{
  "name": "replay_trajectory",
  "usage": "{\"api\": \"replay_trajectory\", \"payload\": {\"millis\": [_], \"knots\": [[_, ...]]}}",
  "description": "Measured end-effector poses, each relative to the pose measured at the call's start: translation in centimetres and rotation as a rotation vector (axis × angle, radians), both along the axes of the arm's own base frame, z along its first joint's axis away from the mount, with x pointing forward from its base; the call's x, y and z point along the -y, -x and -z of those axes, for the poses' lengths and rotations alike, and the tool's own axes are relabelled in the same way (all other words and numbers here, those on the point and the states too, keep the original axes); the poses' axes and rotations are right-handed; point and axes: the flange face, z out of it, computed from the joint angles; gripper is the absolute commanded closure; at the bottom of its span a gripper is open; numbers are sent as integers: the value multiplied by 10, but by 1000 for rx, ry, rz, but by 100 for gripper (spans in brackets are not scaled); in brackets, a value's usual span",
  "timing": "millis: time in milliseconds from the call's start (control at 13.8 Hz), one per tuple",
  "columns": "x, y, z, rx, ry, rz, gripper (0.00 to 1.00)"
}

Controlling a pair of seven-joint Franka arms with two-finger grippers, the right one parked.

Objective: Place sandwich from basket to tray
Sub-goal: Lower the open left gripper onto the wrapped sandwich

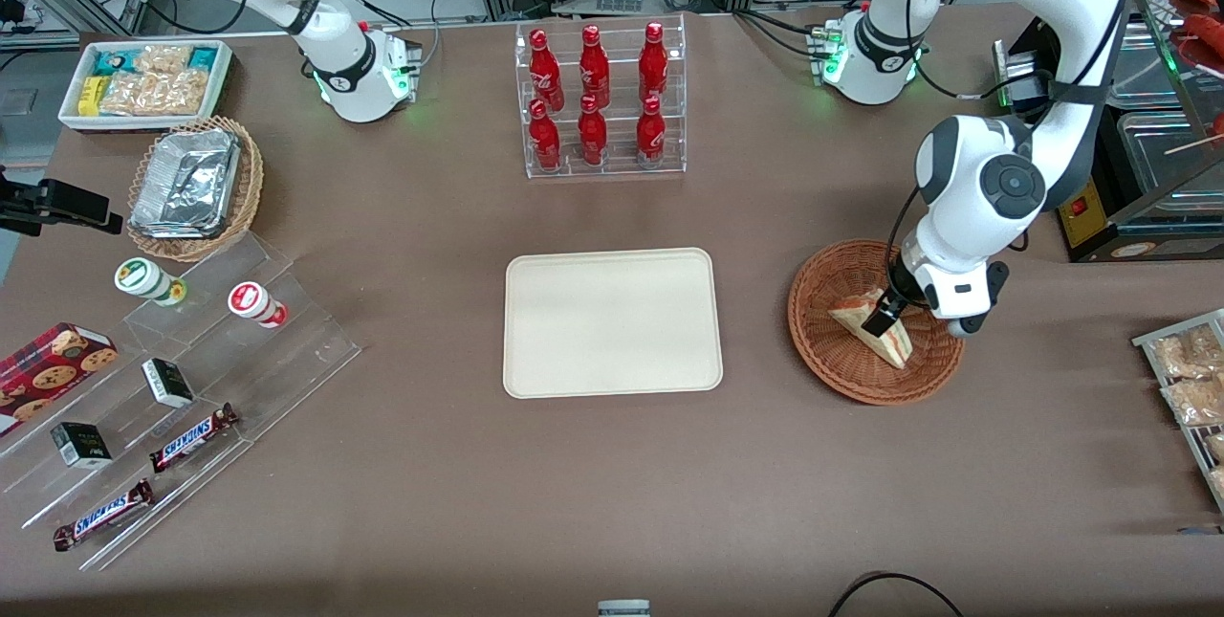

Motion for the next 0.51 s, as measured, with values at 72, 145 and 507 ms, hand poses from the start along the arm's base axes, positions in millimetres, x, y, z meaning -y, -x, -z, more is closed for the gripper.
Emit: {"api": "replay_trajectory", "payload": {"millis": [72, 145, 507], "knots": [[0, 0, 4, -7, 0, -2, 0], [0, 0, 9, -15, 0, -4, 0], [0, 3, 39, -63, 0, -21, 34]]}}
